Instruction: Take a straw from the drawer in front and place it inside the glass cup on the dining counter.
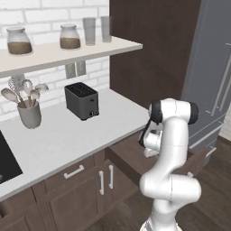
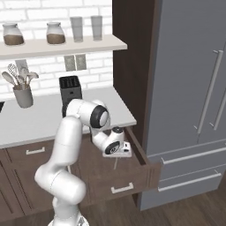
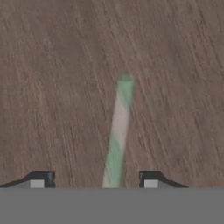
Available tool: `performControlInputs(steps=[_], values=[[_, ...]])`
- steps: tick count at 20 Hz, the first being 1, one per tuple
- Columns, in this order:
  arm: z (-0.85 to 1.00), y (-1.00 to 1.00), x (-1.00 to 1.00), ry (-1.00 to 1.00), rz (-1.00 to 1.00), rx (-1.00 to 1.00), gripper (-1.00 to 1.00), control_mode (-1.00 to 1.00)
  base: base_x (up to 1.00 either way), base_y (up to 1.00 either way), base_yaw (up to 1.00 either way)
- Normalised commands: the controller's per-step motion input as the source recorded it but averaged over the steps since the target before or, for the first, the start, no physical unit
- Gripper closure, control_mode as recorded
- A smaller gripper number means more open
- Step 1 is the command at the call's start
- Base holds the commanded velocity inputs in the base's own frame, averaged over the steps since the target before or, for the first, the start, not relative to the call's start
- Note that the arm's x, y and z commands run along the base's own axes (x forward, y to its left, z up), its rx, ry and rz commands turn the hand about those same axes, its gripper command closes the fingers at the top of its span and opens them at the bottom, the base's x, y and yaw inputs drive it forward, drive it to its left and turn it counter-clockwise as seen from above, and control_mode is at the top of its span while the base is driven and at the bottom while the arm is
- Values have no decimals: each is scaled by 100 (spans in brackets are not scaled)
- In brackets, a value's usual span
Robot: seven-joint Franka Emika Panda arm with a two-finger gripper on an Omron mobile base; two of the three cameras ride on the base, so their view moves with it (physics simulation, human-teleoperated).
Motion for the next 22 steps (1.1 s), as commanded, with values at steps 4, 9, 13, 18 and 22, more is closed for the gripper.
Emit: performControlInputs(steps=[4, 9, 13, 18, 22], values=[[-99, -44, -51, 0, 3, 4, 100, -100, 0, 0, 0], [-100, -45, -66, 3, 0, 0, 100, -100, 0, 0, 0], [-98, -40, -96, 1, -2, -3, 100, -100, 0, 0, 0], [-17, -11, -100, 0, -7, 0, 100, -100, 0, 0, 0], [52, 0, -94, -4, -3, 0, 100, -100, 0, 0, 0]])
